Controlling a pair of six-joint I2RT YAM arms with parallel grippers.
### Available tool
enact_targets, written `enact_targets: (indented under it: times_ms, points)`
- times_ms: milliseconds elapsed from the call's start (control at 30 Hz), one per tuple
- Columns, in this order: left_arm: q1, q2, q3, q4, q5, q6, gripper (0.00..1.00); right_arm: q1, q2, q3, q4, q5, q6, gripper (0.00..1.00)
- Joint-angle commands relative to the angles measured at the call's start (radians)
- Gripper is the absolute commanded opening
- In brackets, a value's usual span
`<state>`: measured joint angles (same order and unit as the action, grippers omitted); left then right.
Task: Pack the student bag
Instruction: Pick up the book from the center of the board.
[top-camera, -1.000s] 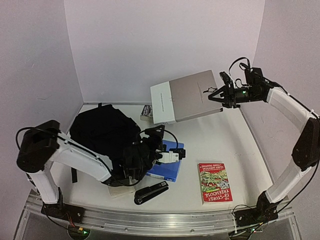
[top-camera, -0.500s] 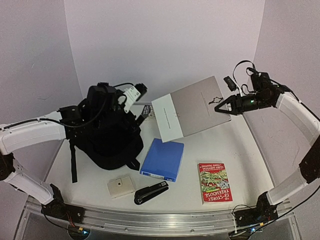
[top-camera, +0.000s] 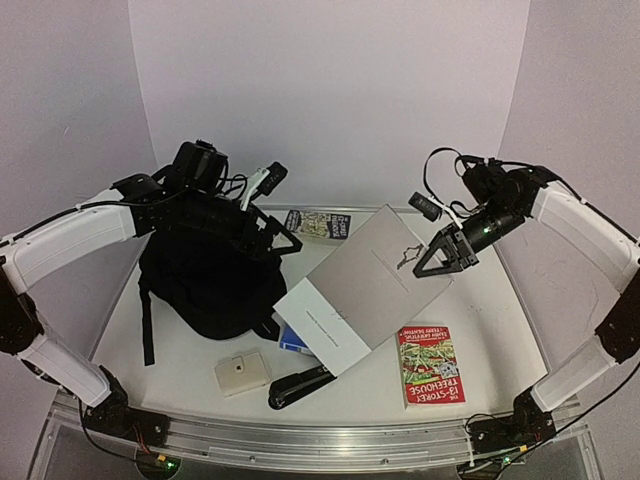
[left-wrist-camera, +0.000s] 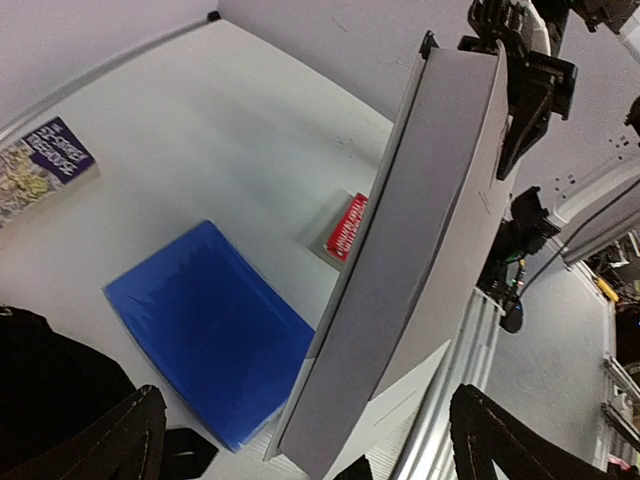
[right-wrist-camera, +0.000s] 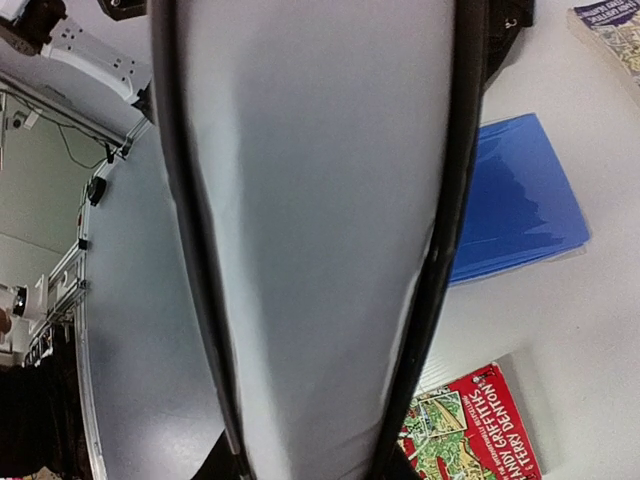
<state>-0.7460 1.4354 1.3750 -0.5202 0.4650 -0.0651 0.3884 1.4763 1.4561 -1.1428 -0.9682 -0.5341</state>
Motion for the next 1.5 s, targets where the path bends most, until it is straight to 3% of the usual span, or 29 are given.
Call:
enact_targets:
  times_ms: [0, 833, 1267, 1467]
  points:
    - [0.002, 0.003, 0.066, -0.045, 0.200, -0.048, 0.99, 0.036, 0.029, 0.067, -0.076, -0.001, -0.087, 0.00]
    - [-0.001, 0.171, 0.198, -0.115, 0.452, -0.085, 1.00, 0.177, 0.088, 0.145, -0.114, 0.055, -0.082, 0.00]
    - [-0.070, 0.226, 0.226, -0.156, 0.463, -0.041, 0.97, 0.251, 0.150, 0.197, -0.117, 0.055, -0.076, 0.00]
    - [-0.094, 0.232, 0.194, -0.087, 0.476, -0.044, 0.96, 0.286, 0.160, 0.217, -0.117, 0.048, -0.081, 0.00]
